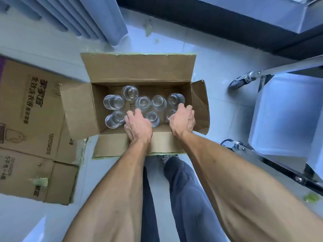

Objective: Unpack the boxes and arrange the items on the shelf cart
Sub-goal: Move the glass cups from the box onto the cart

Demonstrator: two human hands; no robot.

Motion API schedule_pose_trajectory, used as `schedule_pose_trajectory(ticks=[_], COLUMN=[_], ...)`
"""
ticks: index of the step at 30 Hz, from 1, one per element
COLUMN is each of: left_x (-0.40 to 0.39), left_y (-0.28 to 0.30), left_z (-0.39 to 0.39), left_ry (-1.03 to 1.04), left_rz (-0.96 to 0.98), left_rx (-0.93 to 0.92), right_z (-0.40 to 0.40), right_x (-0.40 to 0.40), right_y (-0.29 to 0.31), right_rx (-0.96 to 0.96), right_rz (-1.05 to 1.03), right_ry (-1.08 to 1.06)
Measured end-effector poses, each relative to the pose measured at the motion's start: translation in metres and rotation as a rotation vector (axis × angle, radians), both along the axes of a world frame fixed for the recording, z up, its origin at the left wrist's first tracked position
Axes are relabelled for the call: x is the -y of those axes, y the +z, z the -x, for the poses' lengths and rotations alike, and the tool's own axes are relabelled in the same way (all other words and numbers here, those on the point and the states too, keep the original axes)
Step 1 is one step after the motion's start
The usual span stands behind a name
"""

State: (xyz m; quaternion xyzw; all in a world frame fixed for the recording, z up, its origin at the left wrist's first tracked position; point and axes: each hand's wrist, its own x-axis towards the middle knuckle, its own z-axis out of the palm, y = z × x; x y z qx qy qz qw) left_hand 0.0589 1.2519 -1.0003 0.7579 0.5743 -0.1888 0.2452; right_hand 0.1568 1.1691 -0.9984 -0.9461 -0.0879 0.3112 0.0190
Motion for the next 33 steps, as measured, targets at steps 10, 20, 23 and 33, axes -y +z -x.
schedule_pose_trajectory(ticks=[10, 20, 23, 33], left_x=[-0.043, -0.049, -0.042, -0.04], left_y=[-0.069, -0.109, -0.117, -0.124], left_z=[-0.036, -0.04, -0.039, -0.03], left_ry=[-0.242, -0.212, -0.158, -0.079], left_rz=[0.031, 0.127, 0.088, -0.027], left_rx=[-0.092, -0.12, -0.083, -0.034], right_z=[-0.009, -0.02, -0.022, -0.029], right_x=[-0.019, -0.028, -0.028, -0.021], right_y=[-0.072, -0.108, -0.112, -0.115], right_rx=[0.073, 0.146, 0.189, 0.09], right_rz=[0.026, 0.114, 0.123, -0.017], right_ry=[0.018, 0.1, 0.115, 0.047])
